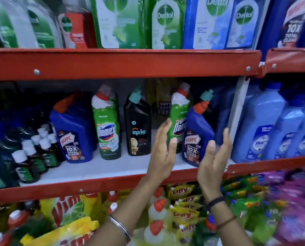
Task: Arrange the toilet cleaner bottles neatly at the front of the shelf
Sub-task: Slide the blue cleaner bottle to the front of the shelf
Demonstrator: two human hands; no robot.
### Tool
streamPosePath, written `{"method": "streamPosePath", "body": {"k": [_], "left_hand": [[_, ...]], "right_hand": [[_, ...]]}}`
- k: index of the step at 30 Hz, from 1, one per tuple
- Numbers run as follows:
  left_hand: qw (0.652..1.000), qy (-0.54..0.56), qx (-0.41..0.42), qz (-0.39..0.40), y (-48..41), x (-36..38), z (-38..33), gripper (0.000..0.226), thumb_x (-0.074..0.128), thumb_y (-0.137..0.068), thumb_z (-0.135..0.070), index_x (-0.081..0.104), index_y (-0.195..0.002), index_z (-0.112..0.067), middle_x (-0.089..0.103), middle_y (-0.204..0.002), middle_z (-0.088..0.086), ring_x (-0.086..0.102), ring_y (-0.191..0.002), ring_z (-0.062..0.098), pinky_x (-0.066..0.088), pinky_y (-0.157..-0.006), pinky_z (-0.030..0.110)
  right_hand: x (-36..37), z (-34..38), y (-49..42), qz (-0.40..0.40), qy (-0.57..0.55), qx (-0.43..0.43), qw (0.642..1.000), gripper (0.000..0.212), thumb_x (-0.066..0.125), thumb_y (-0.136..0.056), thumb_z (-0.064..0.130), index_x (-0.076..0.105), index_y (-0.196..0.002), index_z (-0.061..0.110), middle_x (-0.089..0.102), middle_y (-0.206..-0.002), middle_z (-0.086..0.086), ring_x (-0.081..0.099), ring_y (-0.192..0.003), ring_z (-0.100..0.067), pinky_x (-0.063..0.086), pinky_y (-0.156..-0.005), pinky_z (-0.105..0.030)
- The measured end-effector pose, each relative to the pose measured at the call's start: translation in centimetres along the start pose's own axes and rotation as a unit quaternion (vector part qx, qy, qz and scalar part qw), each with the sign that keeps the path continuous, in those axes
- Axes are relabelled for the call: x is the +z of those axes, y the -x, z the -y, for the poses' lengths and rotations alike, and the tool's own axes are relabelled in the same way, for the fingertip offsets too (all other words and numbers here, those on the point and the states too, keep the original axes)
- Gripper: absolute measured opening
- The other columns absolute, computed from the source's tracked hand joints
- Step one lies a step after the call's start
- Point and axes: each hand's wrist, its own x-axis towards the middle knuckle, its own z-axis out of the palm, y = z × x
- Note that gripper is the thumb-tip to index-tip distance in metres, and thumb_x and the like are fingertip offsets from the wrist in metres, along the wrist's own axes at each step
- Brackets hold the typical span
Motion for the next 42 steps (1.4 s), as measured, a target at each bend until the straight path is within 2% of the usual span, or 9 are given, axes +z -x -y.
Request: {"method": "streamPosePath", "body": {"k": [3, 7, 9, 11, 14, 16, 24, 31, 42], "left_hand": [[0.991, 0.071, -0.113, -0.026, -0.2, 1.4, 0.9, 0.042, 0.039, -0.097, -0.022, 0.032, -0.137, -0.028, 0.040, -0.141, -0.010, 0.041, -0.129, 0.002, 0.036, -0.105, 0.021], [0.973, 0.083, -0.211, 0.039, -0.9, 3.4, 2.5, 0.033, 0.039, -0.097, -0.023, 0.044, -0.129, -0.022, 0.054, -0.130, -0.004, 0.050, -0.105, -0.016, 0.040, -0.087, 0.007], [0.964, 0.090, -0.237, 0.074, -1.4, 4.2, 3.0, 0.027, 0.037, -0.097, -0.021, 0.047, -0.122, -0.024, 0.057, -0.119, -0.009, 0.052, -0.099, -0.015, 0.041, -0.082, 0.004], [0.945, 0.113, -0.284, 0.112, -1.8, 4.7, 3.3, 0.028, 0.038, -0.097, -0.020, 0.044, -0.123, -0.029, 0.055, -0.115, -0.008, 0.055, -0.104, 0.002, 0.044, -0.086, 0.013], [0.934, 0.104, -0.307, 0.149, -2.3, 4.8, 3.5, 0.041, 0.048, -0.093, -0.015, 0.041, -0.133, -0.023, 0.054, -0.120, -0.001, 0.052, -0.111, 0.015, 0.046, -0.095, 0.031], [0.939, 0.088, -0.303, 0.135, -2.4, 4.6, 3.5, 0.043, 0.053, -0.090, -0.010, 0.045, -0.131, -0.018, 0.056, -0.120, 0.003, 0.054, -0.111, 0.019, 0.048, -0.096, 0.037], [0.954, 0.101, -0.272, 0.082, -2.3, 1.1, 2.3, 0.039, 0.063, -0.083, -0.007, 0.052, -0.118, -0.018, 0.062, -0.101, -0.008, 0.060, -0.090, 0.000, 0.055, -0.086, 0.035], [0.962, 0.091, -0.256, 0.012, -0.6, -6.3, 0.6, 0.042, 0.067, -0.079, -0.006, 0.055, -0.116, -0.021, 0.066, -0.100, -0.010, 0.066, -0.084, 0.001, 0.058, -0.076, 0.025], [0.953, -0.002, -0.279, -0.114, 3.4, -20.2, 0.2, 0.039, 0.065, -0.080, -0.005, 0.056, -0.115, -0.021, 0.066, -0.099, -0.010, 0.067, -0.092, 0.017, 0.056, -0.085, 0.047]], "right_hand": [[-0.2, -1.8, 0.3, 0.015, -0.018, 0.068, 0.997, 0.058, 0.031, -0.095, 0.040, 0.020, -0.148, 0.018, 0.022, -0.157, 0.002, 0.020, -0.143, -0.005, 0.017, -0.107, -0.003], [0.0, -4.8, 0.1, 0.068, 0.002, 0.110, 0.992, 0.060, 0.031, -0.093, 0.048, 0.018, -0.147, 0.024, 0.024, -0.157, -0.002, 0.026, -0.144, -0.016, 0.028, -0.117, -0.042], [-0.1, -5.9, -0.5, 0.097, 0.021, 0.103, 0.990, 0.056, 0.033, -0.094, 0.046, 0.026, -0.144, 0.024, 0.036, -0.151, -0.005, 0.038, -0.137, -0.021, 0.036, -0.111, -0.050], [-0.4, -6.4, -1.1, 0.120, 0.040, 0.097, 0.987, 0.052, 0.036, -0.095, 0.043, 0.031, -0.142, 0.022, 0.046, -0.143, -0.006, 0.048, -0.128, -0.022, 0.044, -0.105, -0.043], [-1.0, -6.8, -2.2, 0.137, 0.054, 0.091, 0.985, 0.042, 0.046, -0.095, 0.030, 0.044, -0.135, 0.016, 0.060, -0.127, -0.011, 0.060, -0.109, -0.022, 0.045, -0.081, -0.007], [-1.3, -6.5, -2.8, 0.138, 0.049, 0.089, 0.985, 0.036, 0.050, -0.094, 0.023, 0.050, -0.128, 0.013, 0.065, -0.118, -0.012, 0.062, -0.101, -0.020, 0.042, -0.070, 0.001], [-1.0, -3.7, -2.7, 0.176, 0.002, 0.068, 0.982, 0.034, 0.053, -0.093, 0.022, 0.050, -0.127, 0.019, 0.058, -0.106, 0.020, 0.054, -0.095, 0.020, 0.045, -0.073, -0.002], [2.6, 0.0, 0.7, 0.222, -0.084, 0.069, 0.969, 0.036, 0.052, -0.093, 0.021, 0.050, -0.130, 0.016, 0.064, -0.116, 0.006, 0.060, -0.107, 0.001, 0.051, -0.079, -0.012], [13.5, 6.8, 8.5, 0.319, -0.144, 0.063, 0.935, 0.037, 0.049, -0.095, 0.020, 0.048, -0.131, 0.015, 0.061, -0.119, 0.005, 0.058, -0.103, 0.010, 0.047, -0.073, -0.004]]}}
